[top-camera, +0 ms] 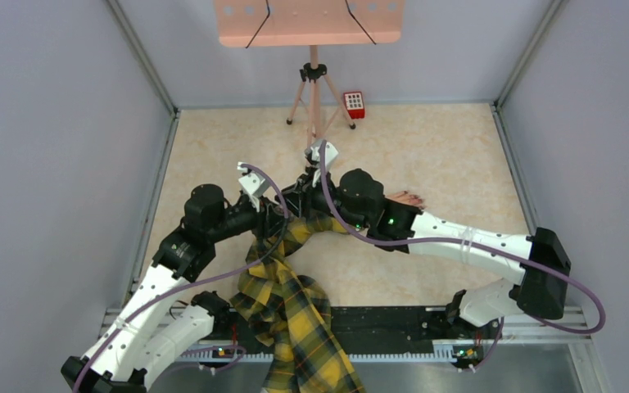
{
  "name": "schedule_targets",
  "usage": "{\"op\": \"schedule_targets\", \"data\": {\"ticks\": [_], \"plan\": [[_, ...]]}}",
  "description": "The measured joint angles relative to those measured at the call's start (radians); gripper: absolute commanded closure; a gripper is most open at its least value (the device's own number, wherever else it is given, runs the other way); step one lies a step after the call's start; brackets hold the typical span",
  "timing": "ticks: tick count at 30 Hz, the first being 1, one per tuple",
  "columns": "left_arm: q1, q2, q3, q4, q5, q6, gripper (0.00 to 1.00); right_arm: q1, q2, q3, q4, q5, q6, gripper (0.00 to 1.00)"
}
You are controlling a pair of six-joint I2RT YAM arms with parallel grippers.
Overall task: Paint the nails
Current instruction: Unscrew the nail polish bottle.
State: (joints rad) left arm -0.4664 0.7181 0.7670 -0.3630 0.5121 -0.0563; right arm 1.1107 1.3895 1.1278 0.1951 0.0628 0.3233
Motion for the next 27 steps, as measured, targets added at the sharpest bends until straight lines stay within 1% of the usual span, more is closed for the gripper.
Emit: {"op": "schedule_targets", "data": {"ticks": [4, 8, 11, 16, 21, 24, 27], "plan": [[0.0, 0.0, 0.0, -0.001, 0.018, -0.001, 1.0, 0.0, 0.001, 0.0, -0.004, -0.007, -0.001, 1.0], [0.004, -0.007, 0.0, -0.005, 0.037, -0.007, 1.0, 0.0, -0.004, -0.002, -0.004, -0.019, -0.01, 1.0], [0.005, -0.014, 0.0, 0.002, 0.089, -0.014, 1.0, 0.0, -0.044, -0.029, -0.002, -0.059, -0.028, 1.0], [0.005, -0.016, 0.0, 0.025, 0.264, -0.035, 1.0, 0.001, -0.122, -0.083, 0.01, -0.153, -0.066, 1.0], [0.001, -0.018, 0.0, 0.084, 0.448, -0.072, 1.0, 0.001, -0.206, -0.13, 0.04, -0.3, -0.113, 1.0], [-0.001, -0.021, 0.0, 0.111, 0.534, -0.089, 1.0, 0.001, -0.227, -0.138, 0.055, -0.375, -0.131, 1.0], [-0.001, -0.02, 0.0, 0.124, 0.586, -0.102, 1.0, 0.001, -0.23, -0.138, 0.064, -0.422, -0.142, 1.0]]}}
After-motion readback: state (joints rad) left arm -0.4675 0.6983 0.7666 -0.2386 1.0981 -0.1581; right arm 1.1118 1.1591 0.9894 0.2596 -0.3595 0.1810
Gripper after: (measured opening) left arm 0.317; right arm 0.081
